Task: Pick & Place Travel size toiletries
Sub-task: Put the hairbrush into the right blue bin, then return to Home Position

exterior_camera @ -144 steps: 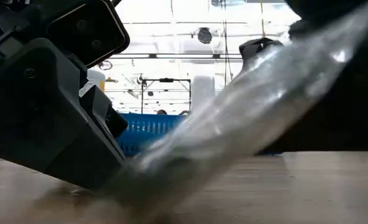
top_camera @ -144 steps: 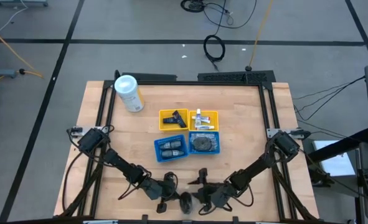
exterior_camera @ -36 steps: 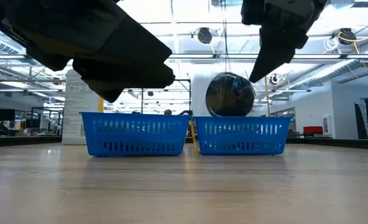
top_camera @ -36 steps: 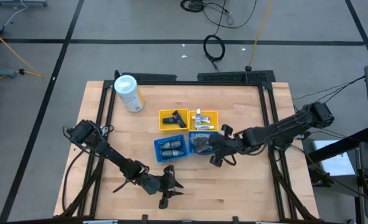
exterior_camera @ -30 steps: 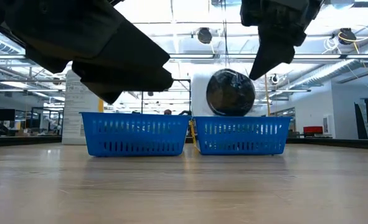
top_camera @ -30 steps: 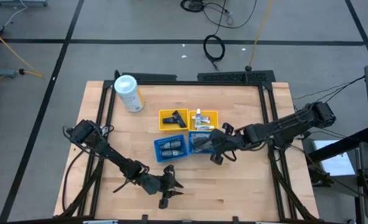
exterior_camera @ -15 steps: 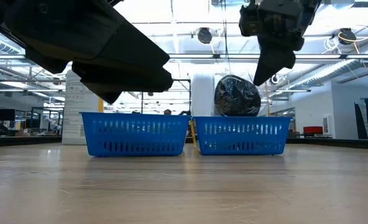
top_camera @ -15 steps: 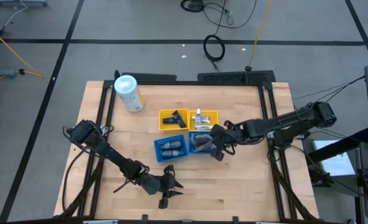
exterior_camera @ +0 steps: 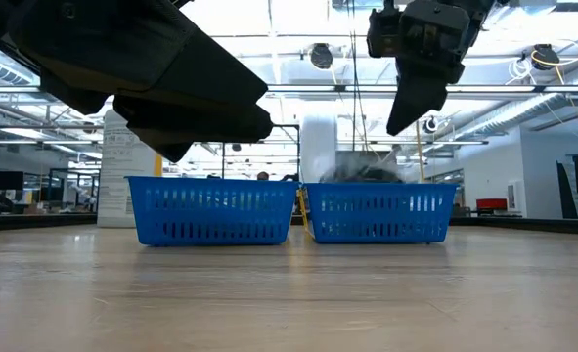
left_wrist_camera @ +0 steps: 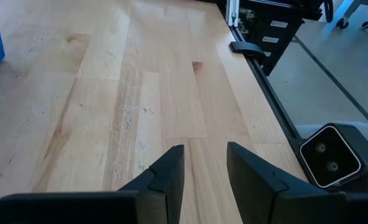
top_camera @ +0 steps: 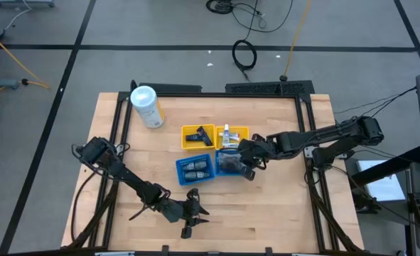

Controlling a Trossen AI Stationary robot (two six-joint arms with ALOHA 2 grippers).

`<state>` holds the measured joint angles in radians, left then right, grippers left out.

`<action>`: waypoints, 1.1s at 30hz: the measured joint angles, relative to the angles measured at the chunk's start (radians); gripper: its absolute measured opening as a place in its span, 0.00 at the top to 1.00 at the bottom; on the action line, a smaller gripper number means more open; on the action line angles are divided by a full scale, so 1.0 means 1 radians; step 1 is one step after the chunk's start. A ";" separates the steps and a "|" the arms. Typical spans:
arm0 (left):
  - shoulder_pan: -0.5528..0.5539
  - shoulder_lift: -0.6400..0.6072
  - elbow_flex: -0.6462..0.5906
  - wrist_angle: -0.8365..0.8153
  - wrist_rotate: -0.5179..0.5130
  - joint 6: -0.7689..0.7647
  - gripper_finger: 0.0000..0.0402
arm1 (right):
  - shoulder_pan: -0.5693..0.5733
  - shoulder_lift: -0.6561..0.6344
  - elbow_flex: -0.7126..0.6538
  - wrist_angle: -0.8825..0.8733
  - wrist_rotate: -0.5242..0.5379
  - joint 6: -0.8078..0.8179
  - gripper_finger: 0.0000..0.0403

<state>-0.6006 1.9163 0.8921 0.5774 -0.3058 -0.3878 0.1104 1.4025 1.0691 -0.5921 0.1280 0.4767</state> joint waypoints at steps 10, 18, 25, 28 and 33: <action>0.011 -0.004 0.000 0.025 -0.009 -0.014 0.70 | 0.000 0.000 0.000 0.086 0.003 -0.151 0.69; 0.022 -0.238 0.001 -0.216 -0.093 0.087 0.70 | 0.021 -0.087 -0.013 0.093 0.111 -0.232 0.72; 0.053 -0.532 -0.085 -0.529 -0.343 0.096 0.70 | 0.064 -0.292 -0.181 0.235 0.159 -0.226 0.76; 0.086 -0.659 -0.164 -0.521 -0.342 0.107 0.70 | 0.080 -0.393 -0.283 0.293 0.159 -0.216 0.77; 0.163 -0.865 -0.309 -0.516 -0.344 0.090 0.70 | 0.098 -0.550 -0.443 0.454 0.159 -0.203 0.77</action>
<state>-0.4379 1.0518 0.5826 0.0609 -0.6493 -0.2978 0.2083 0.8525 0.6263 -0.1382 0.2873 0.2735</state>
